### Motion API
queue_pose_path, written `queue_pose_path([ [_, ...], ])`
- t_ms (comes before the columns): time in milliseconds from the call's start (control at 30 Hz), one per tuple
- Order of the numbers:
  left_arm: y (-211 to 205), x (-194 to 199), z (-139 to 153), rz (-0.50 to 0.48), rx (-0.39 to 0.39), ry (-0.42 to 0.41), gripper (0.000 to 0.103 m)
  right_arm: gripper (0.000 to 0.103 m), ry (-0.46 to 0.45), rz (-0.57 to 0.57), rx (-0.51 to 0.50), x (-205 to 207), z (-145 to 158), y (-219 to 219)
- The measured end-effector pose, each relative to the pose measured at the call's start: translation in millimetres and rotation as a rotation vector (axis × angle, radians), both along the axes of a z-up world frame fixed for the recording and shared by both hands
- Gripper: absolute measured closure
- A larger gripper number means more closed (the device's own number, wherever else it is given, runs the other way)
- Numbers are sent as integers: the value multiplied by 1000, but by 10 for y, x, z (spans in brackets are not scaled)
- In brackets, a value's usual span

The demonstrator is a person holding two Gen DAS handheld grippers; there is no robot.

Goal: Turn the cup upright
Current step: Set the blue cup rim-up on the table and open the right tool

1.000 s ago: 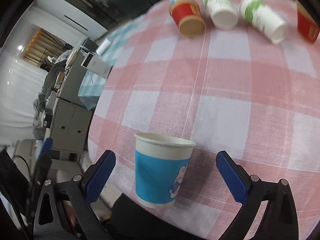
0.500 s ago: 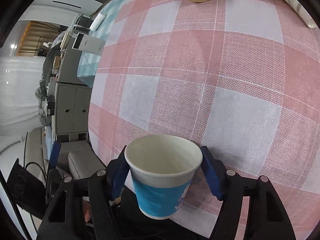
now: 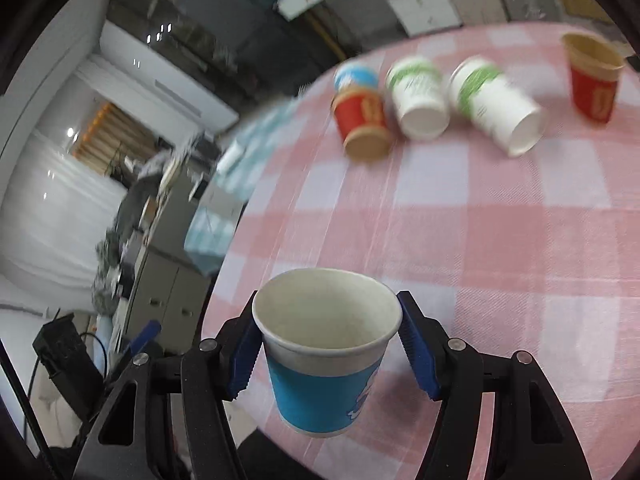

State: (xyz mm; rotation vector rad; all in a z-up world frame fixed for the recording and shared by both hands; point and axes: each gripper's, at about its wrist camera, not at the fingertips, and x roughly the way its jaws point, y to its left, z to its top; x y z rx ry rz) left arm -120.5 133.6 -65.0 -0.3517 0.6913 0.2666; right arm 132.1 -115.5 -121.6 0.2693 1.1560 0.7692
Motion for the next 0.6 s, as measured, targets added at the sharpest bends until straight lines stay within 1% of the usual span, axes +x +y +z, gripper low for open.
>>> queue_pose_path([
  [67, -44, 64, 23, -13, 4, 3, 1, 38, -78, -56, 1, -10, 90, -136],
  [167, -126, 150, 71, -28, 15, -5, 1, 38, -204, -125, -35, -41, 186, -307],
  [200, -156, 191, 82, -33, 19, -5, 1, 38, -244, -148, -55, -56, 198, -340],
  [300, -225, 305, 99, -49, 14, -2, 1, 38, -326, -195, -116, -74, 158, -381],
  [333, -251, 342, 104, -54, 15, 1, 1, 38, -359, -204, -149, -80, 134, -357],
  [433, -324, 430, 120, -71, 17, 0, 1, 38, -416, -224, -207, -69, 20, -318],
  [567, -408, 519, 118, -85, 18, 7, 1, 38, -449, -240, -271, -50, -146, -239],
  [600, -420, 529, 111, -87, 18, 10, 1, 38, -454, -232, -273, -63, -191, -234],
])
